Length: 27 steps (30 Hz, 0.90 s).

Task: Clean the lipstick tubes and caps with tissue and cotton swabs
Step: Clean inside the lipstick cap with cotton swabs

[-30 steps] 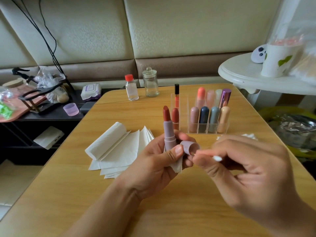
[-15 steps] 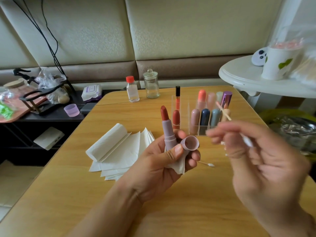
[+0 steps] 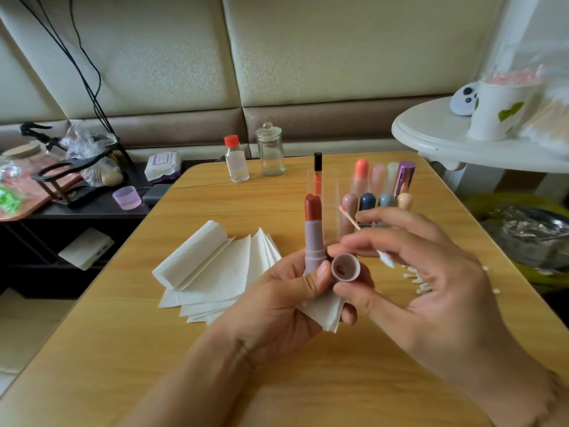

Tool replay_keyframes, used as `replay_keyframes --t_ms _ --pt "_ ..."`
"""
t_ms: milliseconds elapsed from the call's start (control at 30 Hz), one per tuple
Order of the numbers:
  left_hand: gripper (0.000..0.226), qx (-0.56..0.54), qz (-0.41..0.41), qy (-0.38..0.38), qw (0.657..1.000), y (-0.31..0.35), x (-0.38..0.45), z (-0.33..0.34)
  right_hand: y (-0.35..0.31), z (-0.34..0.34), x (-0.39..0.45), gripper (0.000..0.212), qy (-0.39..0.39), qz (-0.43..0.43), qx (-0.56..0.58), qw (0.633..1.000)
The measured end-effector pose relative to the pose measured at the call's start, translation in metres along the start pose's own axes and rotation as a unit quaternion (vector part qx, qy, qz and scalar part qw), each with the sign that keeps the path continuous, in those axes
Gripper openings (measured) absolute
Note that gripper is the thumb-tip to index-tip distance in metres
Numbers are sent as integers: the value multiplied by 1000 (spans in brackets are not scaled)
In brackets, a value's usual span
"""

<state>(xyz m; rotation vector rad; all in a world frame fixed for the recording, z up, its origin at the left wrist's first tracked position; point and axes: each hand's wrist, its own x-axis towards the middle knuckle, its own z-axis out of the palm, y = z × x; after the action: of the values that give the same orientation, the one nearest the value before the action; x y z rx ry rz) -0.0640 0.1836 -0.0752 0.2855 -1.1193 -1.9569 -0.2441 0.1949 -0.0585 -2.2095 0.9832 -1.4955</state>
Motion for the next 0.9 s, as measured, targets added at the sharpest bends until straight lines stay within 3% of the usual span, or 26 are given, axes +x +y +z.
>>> replay_keyframes --t_ms 167,267,367,633,767,900 --pt "12 -80 -8 10 997 0 1 -4 1 -4 5 31 26 -32 73 996" --pt "13 -79 -14 11 997 3 2 -4 3 -10 7 25 87 -29 156 984" --pt "17 -48 -22 22 998 3 2 -3 4 -13 6 31 65 -29 215 974" --pt "32 41 -39 110 992 5 1 2 14 -10 10 24 -12 -49 83 995" --pt "34 60 -41 128 989 8 2 3 15 -10 9 23 0 -88 -12 996" --pt "34 73 -31 137 987 7 2 4 11 -8 7 29 -9 -63 37 997"
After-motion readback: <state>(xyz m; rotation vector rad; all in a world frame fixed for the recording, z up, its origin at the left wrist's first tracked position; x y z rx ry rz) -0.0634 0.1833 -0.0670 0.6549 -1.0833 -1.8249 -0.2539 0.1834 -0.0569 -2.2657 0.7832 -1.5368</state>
